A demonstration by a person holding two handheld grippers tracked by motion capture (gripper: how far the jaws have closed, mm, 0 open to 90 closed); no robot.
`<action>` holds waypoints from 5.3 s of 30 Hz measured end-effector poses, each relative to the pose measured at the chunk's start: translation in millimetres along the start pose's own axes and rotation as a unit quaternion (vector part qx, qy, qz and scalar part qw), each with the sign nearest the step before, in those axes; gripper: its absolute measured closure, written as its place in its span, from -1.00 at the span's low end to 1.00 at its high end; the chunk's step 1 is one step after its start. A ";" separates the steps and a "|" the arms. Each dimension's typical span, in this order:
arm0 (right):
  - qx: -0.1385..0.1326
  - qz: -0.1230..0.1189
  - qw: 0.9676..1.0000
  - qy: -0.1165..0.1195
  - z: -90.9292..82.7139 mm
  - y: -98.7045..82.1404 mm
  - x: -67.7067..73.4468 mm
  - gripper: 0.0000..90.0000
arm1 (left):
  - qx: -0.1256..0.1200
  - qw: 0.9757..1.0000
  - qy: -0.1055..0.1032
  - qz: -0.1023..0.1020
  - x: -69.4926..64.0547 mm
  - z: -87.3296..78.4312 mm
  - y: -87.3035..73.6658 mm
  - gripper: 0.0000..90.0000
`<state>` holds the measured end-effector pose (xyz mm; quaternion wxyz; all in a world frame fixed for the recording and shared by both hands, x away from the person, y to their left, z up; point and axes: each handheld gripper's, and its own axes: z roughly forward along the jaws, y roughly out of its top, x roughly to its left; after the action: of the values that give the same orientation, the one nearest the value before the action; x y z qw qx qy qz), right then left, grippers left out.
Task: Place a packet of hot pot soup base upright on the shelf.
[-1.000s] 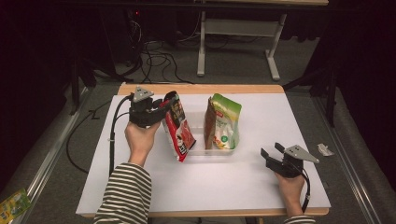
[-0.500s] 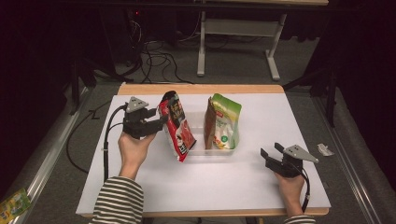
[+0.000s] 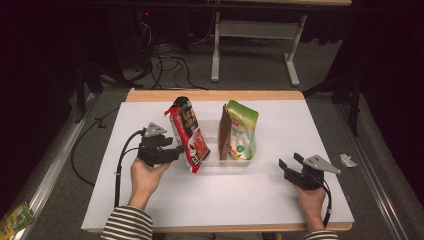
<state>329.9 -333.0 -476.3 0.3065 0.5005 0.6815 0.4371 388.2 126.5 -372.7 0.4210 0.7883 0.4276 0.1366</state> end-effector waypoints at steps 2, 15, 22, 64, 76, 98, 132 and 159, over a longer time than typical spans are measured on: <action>0.000 0.000 1.000 0.000 0.0 0.0 0.0 -0.24 | 0.000 1.000 -0.004 -0.001 -1.2 1.9 -3.0 0.00; 0.000 -0.002 1.000 -0.002 0.2 0.1 0.4 -0.23 | 0.004 1.000 -0.012 0.004 -10.4 8.4 -5.7 0.05; 0.000 -0.003 1.000 -0.003 0.2 0.1 0.6 -0.23 | 0.011 1.000 -0.010 0.005 -14.0 9.0 -4.5 -0.02; -0.001 0.001 1.000 0.001 0.1 0.0 -0.2 -0.24 | 0.052 0.992 0.047 0.108 -32.9 32.7 -3.1 0.21; 0.000 -0.002 1.000 -0.004 -0.1 0.0 0.6 -0.24 | 0.081 0.989 0.027 0.124 -40.0 29.4 -14.8 0.41; 0.000 -0.008 1.000 -0.015 0.0 0.1 3.4 -0.24 | 0.081 0.988 0.037 0.130 -39.9 47.7 -4.0 0.71; -0.005 -0.003 1.000 -0.012 -1.2 -0.4 1.8 -0.25 | 0.079 0.990 0.049 0.106 -35.1 51.8 -5.3 0.60; -0.001 -0.011 1.000 -0.009 -0.2 -0.1 2.9 -0.25 | -0.048 0.996 0.048 0.054 -5.1 19.1 -53.5 0.22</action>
<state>328.8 -330.3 -476.3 0.3183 0.4964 0.6837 0.4299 366.3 127.1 -425.4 0.4292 0.7817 0.3969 0.2174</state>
